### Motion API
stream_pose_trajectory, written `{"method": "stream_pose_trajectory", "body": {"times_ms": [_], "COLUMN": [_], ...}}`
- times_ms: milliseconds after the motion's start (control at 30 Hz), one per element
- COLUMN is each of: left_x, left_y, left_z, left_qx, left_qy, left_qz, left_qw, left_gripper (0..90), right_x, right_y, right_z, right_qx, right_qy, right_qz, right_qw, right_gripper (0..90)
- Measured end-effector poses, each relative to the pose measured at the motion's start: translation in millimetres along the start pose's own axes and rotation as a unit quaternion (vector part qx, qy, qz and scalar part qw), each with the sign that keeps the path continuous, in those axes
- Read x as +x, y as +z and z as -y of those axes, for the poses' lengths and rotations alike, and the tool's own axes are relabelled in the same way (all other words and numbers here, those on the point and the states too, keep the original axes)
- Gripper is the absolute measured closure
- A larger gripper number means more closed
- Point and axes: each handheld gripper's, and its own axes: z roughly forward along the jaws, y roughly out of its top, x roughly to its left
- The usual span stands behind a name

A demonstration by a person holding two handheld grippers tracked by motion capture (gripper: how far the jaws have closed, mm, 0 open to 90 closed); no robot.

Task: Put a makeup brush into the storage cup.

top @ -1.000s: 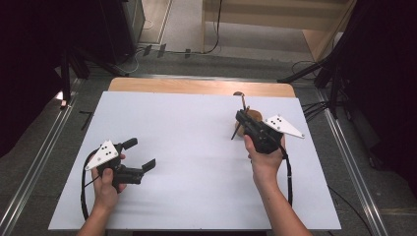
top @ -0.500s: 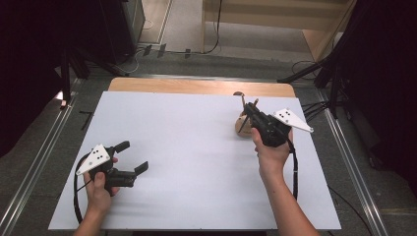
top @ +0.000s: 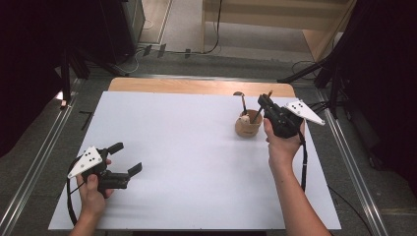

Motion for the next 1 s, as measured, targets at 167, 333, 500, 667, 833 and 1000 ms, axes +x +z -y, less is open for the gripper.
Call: {"method": "stream_pose_trajectory", "body": {"times_ms": [167,333,500,667,833,1000], "left_x": [1.7,4.5,7.4,7.9,7.4,7.0], "left_y": [-5.8,-14.1,-20.4,-23.1,-22.3,-20.3], "left_z": [2.0,6.0,7.1,7.5,7.9,9.1], "left_qx": [-0.004,-0.009,-0.022,-0.025,-0.024,-0.02], "left_qy": [0.0,0.002,-0.001,0.002,0.002,0.005], "left_qz": [-0.008,-0.018,-0.026,-0.03,-0.033,-0.033], "left_qw": [1.0,0.9998,0.9994,0.9992,0.9992,0.9993], "left_gripper": [0.0,0.0,0.0,0.0,0.0,0.0], "right_x": [-7.4,-14.9,-19.0,-21.1,-25.7,-24.1], "right_y": [4.5,12.8,24.8,31.3,38.2,42.2], "right_z": [-0.3,4.7,13.4,19.0,25.8,38.5], "right_qx": [0.002,0.004,0.015,0.022,0.032,0.053], "right_qy": [-0.013,-0.016,-0.021,-0.022,-0.02,-0.028], "right_qz": [0.018,0.021,0.023,0.027,0.028,0.028], "right_qw": [0.9998,0.9996,0.9994,0.9991,0.9989,0.9978], "right_gripper": [84.2,84.3,84.2,84.2,84.2,84.1]}}
